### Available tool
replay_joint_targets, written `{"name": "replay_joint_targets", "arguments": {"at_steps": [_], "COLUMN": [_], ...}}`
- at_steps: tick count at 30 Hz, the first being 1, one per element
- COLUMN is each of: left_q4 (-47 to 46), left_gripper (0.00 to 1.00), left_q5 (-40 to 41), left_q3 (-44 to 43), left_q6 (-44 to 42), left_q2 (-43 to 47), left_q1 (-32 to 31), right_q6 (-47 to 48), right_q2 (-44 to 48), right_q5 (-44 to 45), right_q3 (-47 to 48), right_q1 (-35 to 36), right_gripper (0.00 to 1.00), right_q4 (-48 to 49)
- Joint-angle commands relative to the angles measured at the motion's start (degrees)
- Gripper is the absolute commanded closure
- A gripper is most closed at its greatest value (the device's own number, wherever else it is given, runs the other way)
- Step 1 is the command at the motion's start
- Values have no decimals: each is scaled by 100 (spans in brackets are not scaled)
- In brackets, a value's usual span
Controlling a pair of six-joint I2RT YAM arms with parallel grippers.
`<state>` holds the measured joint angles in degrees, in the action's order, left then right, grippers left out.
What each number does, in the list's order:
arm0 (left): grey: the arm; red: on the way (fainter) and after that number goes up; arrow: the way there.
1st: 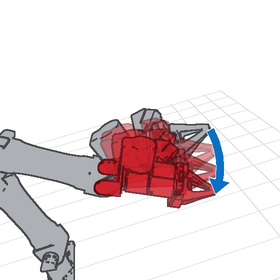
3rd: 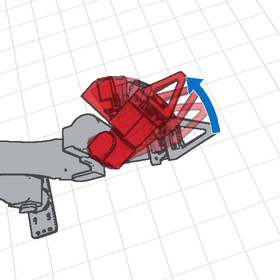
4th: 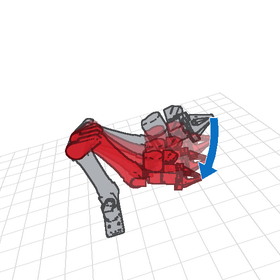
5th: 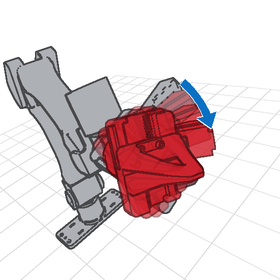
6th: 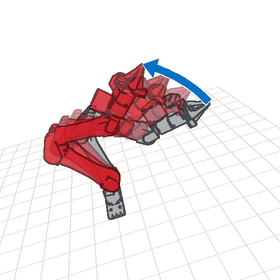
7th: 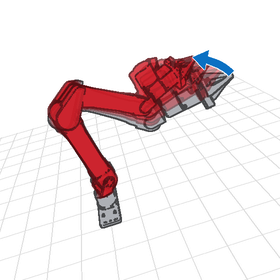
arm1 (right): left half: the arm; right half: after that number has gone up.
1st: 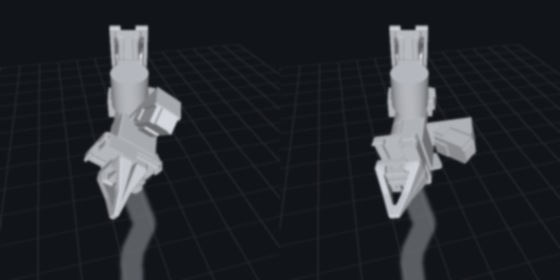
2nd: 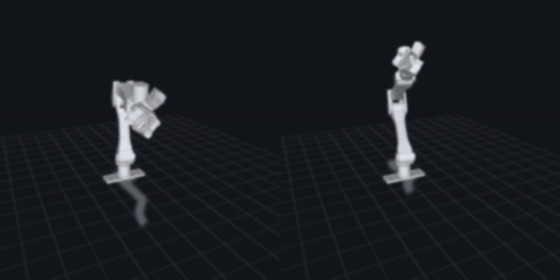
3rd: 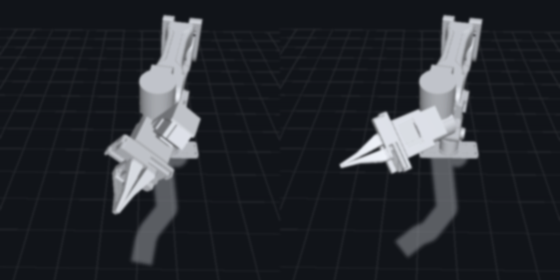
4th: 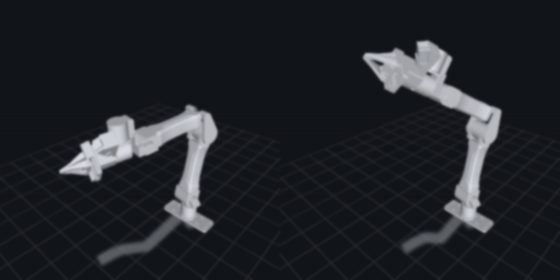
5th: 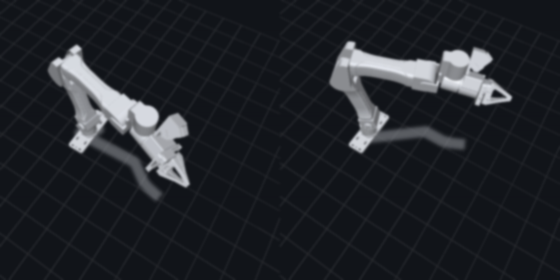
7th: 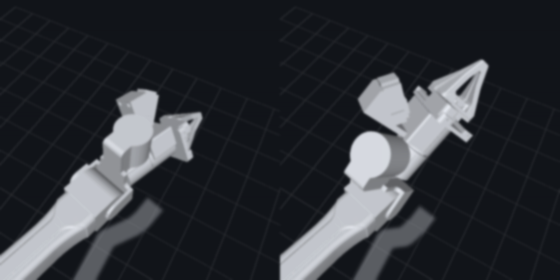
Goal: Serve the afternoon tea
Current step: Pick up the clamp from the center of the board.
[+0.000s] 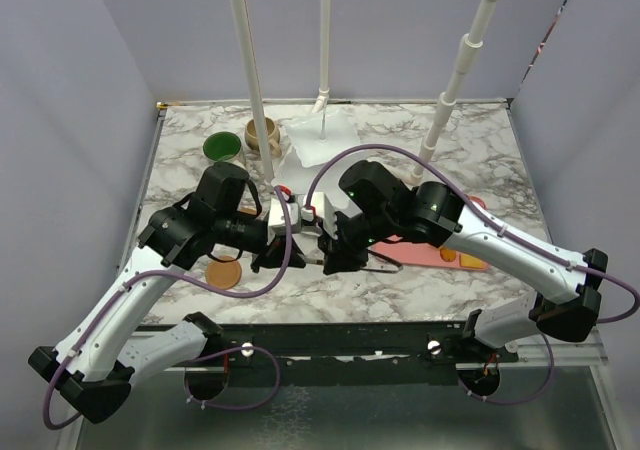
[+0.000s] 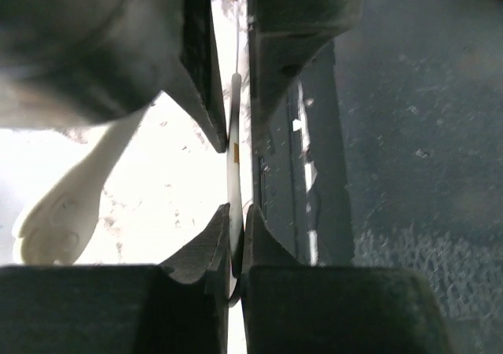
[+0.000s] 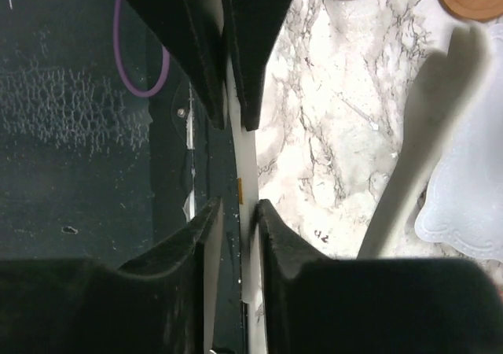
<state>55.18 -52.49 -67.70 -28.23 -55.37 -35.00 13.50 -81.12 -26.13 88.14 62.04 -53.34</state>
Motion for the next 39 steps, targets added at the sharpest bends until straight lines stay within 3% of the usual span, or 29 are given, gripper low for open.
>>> {"name": "replay_joint_targets", "arguments": {"at_steps": [1, 11, 17, 22, 30, 35, 39], "left_q4": [-10, -971, -1326, -2858, -5712, -6200, -6428], "left_gripper": [100, 100, 100, 100, 100, 100, 100], "left_q5": [340, -115, -356, -399, 881, 1266, 1197], "left_q3": [-31, -220, -287, -142, -363, -328, -347], "left_q6": [-23, 1158, 1621, 2975, 5174, 6020, 6476], "left_q2": [-17, 21, -13, 81, -95, -64, -47], "left_q1": [-24, -24, -24, -16, 125, 349, 482], "right_q6": [-212, -391, -669, -1097, -1165, -1640, -2076], "right_q2": [316, 1044, 1525, 1960, 2200, 2856, 3382], "right_q5": [-256, 203, 1157, 1803, 2095, 2046, 2098], "right_q3": [105, -259, -58, 74, -68, -811, -1521], "right_q1": [71, 63, 50, 18, 19, 18, 7], "right_gripper": [60, 28, 12, 8, 6, 12, 12], "right_q4": [728, 1016, 1289, 2157, 2927, 2878, 2936]}}
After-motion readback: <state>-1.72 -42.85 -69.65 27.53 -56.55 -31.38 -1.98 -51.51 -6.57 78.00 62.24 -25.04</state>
